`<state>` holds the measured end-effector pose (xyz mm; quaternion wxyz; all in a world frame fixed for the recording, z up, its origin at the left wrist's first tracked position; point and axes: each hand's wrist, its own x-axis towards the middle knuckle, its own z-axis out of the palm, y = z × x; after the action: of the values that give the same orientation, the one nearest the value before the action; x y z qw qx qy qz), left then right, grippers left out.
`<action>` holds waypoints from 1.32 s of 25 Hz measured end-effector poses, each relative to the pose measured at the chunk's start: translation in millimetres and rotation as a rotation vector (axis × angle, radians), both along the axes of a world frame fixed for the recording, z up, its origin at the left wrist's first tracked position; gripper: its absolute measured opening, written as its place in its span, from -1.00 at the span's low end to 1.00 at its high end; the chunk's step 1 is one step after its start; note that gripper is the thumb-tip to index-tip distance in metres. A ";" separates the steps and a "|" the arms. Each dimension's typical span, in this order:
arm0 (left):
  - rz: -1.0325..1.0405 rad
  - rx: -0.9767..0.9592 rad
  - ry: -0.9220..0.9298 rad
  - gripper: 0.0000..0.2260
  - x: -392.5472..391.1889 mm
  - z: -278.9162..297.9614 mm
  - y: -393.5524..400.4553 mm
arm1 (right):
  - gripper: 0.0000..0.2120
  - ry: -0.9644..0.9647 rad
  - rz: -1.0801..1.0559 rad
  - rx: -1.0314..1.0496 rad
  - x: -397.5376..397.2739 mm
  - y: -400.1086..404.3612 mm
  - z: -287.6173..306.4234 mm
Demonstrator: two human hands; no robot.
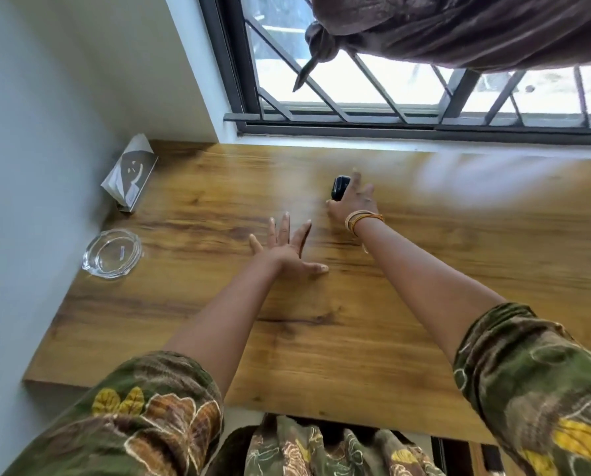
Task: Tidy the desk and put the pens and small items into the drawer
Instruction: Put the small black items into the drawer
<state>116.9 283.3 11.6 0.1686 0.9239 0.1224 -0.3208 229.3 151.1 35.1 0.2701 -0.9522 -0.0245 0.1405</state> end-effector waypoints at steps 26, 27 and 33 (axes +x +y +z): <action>-0.071 0.153 -0.495 -0.39 -140.6 -5.9 -46.4 | -0.63 0.165 -0.429 0.842 -121.9 -62.9 -19.8; -0.087 0.133 -0.496 -0.38 -157.4 -7.8 -52.0 | -0.62 0.186 -0.457 0.902 -144.9 -69.0 -20.0; -0.097 -0.009 -0.419 -0.37 -235.4 -27.6 -97.9 | -0.74 0.200 -0.581 1.093 -247.0 -105.1 -23.4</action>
<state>-118.5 185.3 -16.1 0.1787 0.9745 0.0386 -0.1298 -17.7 45.9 11.7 0.7461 -0.6266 0.1923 0.1171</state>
